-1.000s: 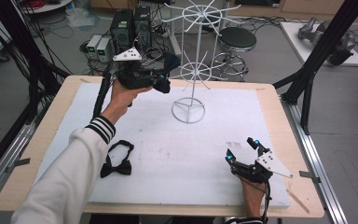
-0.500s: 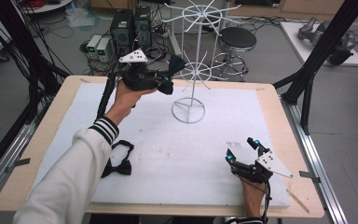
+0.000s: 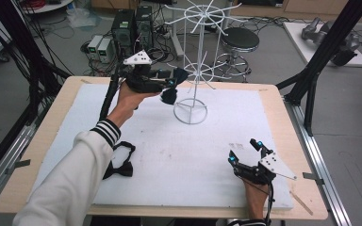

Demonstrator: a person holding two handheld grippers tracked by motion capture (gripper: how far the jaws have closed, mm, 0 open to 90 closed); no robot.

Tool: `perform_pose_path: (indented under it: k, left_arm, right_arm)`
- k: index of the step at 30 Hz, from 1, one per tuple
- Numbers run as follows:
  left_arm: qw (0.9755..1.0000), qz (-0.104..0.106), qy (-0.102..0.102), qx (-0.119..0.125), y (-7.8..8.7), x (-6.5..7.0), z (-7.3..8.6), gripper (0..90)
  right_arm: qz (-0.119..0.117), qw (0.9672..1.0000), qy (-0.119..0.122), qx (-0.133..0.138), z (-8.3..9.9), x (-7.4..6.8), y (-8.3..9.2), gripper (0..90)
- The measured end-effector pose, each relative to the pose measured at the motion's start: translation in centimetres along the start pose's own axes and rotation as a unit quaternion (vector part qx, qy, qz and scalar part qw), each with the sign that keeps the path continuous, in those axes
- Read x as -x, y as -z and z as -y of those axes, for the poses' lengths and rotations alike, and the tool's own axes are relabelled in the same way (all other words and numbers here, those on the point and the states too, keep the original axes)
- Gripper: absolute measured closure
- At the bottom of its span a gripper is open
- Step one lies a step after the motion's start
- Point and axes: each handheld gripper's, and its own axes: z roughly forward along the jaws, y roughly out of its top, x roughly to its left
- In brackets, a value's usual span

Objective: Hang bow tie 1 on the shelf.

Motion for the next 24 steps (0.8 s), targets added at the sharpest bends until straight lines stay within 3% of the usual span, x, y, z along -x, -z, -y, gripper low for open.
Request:
perform_pose_path:
  k: [10,19,24]
  left_arm:
    - [0.9999,0.001,-0.004,0.014,1.2,0.3,-0.5,30.1]
    - [0.9992,0.014,-0.029,0.025,3.2,0.8,-1.0,18.8]
    - [0.9988,0.016,-0.033,0.033,5.1,0.7,-0.7,18.1]
  right_arm:
    - [0.001,1.0000,-0.001,0.000,0.0,0.0,0.0,10.4]
    - [0.001,1.0000,-0.003,-0.001,0.0,0.0,-0.1,10.4]
    - [0.002,1.0000,-0.001,-0.001,0.0,0.0,-0.1,10.4]
